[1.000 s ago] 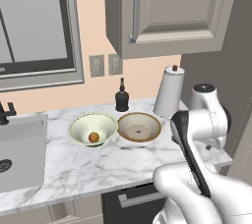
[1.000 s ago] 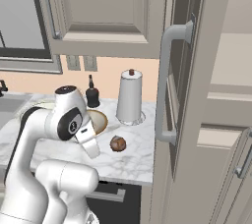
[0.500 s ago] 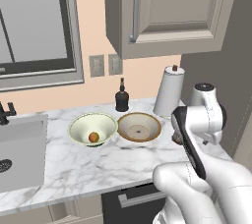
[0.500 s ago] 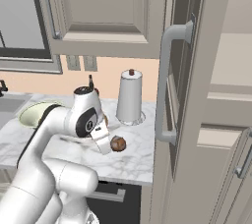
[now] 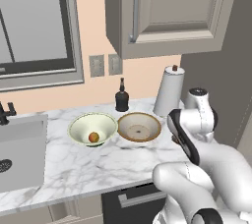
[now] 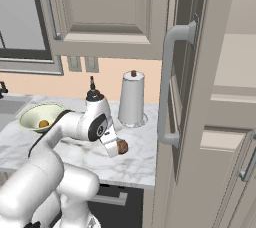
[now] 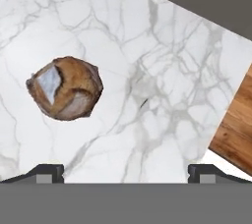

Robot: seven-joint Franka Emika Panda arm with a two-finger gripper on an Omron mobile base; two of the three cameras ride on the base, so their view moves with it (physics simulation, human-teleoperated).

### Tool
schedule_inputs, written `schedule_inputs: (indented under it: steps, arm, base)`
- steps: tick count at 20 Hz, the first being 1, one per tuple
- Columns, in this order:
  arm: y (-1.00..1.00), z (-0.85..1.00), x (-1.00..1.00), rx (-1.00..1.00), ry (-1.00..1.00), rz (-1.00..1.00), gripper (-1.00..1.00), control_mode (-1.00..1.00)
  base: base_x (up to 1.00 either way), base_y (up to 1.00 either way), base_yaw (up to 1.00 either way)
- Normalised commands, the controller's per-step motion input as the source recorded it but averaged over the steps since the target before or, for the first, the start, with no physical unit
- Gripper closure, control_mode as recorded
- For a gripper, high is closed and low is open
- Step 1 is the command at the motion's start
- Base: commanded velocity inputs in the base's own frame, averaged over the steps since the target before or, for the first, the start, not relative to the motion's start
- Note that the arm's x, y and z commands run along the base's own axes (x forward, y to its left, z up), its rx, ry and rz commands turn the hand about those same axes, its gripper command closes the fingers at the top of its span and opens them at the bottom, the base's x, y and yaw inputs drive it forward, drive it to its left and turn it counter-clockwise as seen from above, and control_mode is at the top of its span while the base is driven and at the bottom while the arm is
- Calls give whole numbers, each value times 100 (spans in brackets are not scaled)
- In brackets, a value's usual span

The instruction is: Pick both bowls and place them on the counter. Then place the apple in one bowl and place the bread in the other bowl.

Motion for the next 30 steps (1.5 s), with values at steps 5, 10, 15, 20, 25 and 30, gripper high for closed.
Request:
schedule_inputs:
  steps: [5,10,15,20,25,30]
  arm:
    - [-1,-20,24,2,0,0,-100,-100]
    - [-5,-16,20,2,0,0,-100,-100]
    - [-14,-20,16,1,0,-2,-100,-100]
    - [-8,-20,19,0,0,-5,-100,-100]
    - [0,-18,22,1,0,-5,-100,-100]
    - [0,-13,20,1,0,-4,-100,-100]
  base:
    - [0,0,0]
    - [0,0,0]
    - [0,0,0]
    - [0,0,0]
    - [0,0,0]
    - [0,0,0]
